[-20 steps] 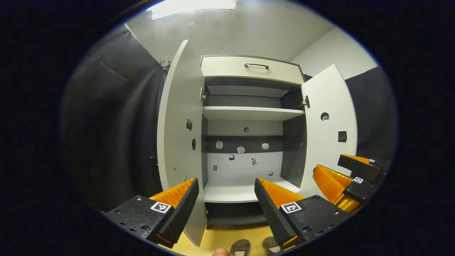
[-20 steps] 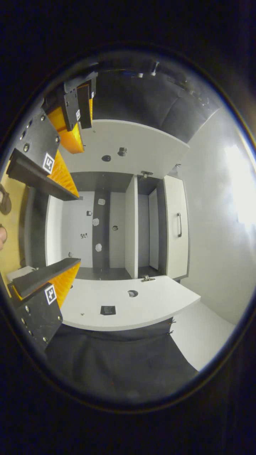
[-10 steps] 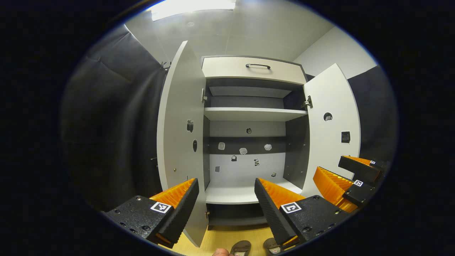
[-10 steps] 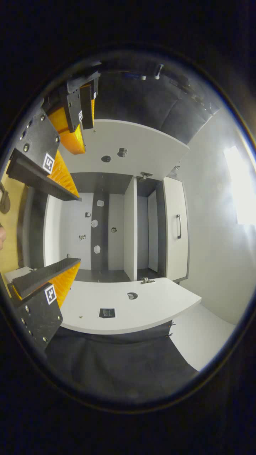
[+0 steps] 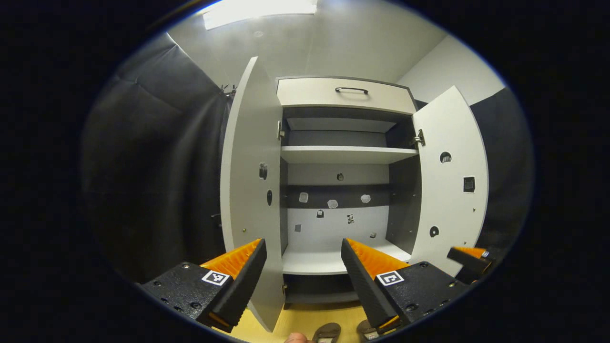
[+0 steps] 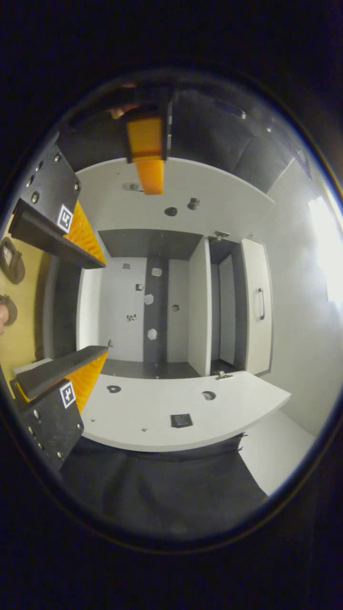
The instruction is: Grab one shoe with the right hand and put it into the shoe cabinet, grab the other shoe with the left hand and put it into the shoe cabinet; then close the right door with the right hand and the left door with the left hand.
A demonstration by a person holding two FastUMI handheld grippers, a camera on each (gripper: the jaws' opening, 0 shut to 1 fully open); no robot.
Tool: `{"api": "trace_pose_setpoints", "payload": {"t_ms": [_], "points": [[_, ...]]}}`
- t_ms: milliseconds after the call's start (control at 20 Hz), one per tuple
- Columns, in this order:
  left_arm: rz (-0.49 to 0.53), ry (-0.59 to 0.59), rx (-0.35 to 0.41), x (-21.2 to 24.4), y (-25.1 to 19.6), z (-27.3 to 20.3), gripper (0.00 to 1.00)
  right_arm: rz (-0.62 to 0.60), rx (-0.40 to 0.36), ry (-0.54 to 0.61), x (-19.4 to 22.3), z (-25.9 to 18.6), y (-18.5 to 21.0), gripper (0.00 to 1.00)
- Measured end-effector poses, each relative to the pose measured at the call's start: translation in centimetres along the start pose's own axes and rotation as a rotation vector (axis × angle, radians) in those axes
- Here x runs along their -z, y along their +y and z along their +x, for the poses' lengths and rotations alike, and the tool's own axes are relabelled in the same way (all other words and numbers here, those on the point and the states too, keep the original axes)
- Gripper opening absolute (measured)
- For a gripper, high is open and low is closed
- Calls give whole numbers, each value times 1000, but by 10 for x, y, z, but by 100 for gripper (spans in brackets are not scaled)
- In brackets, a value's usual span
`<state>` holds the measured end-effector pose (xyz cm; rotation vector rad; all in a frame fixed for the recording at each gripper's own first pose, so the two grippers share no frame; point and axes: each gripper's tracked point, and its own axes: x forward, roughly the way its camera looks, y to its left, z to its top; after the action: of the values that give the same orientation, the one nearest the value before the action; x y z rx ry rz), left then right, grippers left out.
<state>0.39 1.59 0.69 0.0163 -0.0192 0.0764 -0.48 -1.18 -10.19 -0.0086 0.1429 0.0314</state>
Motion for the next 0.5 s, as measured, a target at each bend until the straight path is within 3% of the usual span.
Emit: {"api": "trace_pose_setpoints", "payload": {"t_ms": [500], "points": [[46, -5, -85, -7, 34, -1, 96, 47, -74, 401, 219, -43, 16, 95]]}}
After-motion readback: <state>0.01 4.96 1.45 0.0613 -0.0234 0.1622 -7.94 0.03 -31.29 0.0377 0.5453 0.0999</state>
